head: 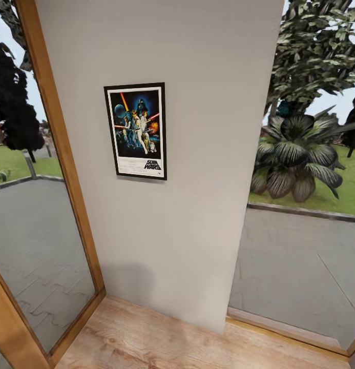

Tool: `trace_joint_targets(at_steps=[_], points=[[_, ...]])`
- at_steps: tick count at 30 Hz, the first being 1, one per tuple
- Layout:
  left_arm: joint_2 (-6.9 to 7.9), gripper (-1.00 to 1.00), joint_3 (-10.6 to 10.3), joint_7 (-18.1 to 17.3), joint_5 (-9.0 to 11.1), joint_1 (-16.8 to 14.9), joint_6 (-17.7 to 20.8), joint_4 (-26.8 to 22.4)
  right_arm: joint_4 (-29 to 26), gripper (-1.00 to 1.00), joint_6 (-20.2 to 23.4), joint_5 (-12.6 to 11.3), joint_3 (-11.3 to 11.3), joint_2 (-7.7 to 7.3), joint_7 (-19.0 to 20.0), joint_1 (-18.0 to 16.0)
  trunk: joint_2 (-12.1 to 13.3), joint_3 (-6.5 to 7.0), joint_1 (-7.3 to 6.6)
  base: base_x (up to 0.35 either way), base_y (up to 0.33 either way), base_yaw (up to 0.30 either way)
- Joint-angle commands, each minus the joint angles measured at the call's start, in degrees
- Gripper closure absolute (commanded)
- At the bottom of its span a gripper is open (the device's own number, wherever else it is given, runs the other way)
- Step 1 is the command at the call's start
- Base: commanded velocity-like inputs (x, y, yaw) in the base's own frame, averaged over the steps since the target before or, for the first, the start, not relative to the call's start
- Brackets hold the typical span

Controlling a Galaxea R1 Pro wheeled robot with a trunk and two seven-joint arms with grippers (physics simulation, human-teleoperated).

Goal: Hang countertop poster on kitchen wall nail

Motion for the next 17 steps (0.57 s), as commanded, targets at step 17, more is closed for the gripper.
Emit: trace_joint_targets(at_steps=[17], points=[[0.00, -1.00, 0.59, -0.45, 0.28, 0.02, -0.01, 2.80, 0.29, -1.00, -0.47, -0.72, -0.09, -0.04, -0.14, -0.09, -0.03, 0.01, 0.02, 0.000, 0.000, 0.000]])
